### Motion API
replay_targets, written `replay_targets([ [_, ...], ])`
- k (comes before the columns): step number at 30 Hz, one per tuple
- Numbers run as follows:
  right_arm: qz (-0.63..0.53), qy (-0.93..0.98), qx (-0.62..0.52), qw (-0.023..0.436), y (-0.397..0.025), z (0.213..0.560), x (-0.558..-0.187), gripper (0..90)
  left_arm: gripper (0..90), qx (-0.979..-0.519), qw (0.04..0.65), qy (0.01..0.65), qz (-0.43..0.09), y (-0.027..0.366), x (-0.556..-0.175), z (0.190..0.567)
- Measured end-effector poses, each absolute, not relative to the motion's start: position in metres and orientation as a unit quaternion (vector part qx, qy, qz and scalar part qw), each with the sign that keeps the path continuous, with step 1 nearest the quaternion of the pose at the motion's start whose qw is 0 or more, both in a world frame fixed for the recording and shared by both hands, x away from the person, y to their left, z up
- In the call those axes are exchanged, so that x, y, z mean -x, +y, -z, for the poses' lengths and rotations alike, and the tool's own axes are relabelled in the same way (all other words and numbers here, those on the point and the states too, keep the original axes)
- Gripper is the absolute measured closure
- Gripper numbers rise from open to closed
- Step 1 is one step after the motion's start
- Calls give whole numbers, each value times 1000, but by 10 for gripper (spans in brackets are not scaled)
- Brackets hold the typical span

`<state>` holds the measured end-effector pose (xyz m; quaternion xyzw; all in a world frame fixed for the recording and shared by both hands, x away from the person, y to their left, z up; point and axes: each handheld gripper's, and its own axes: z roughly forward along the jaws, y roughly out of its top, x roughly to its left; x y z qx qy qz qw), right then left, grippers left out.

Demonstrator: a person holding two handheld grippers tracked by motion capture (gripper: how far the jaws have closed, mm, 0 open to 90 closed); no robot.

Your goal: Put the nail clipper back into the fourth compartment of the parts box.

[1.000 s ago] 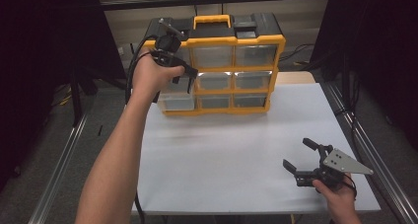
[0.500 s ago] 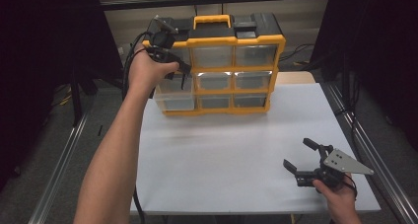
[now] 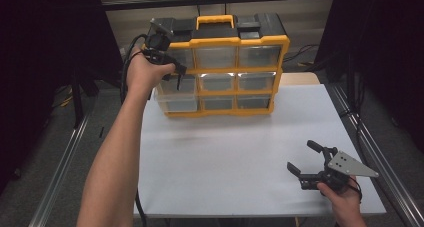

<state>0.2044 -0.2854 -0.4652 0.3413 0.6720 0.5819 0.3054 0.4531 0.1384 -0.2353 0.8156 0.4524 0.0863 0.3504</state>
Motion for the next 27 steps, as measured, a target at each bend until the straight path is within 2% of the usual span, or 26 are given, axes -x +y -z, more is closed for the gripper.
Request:
replay_targets([
  [21, -581, 673, -341, 305, -285, 466, -204, 25, 803, -818, 341, 455, -94, 147, -453, 261],
  [24, -579, 674, -342, 306, -285, 465, -204, 25, 798, -815, 346, 452, -109, 148, -453, 265],
  [27, -580, 674, -341, 305, -285, 466, -204, 26, 704, -812, 359, 445, -114, 151, -452, 268],
])
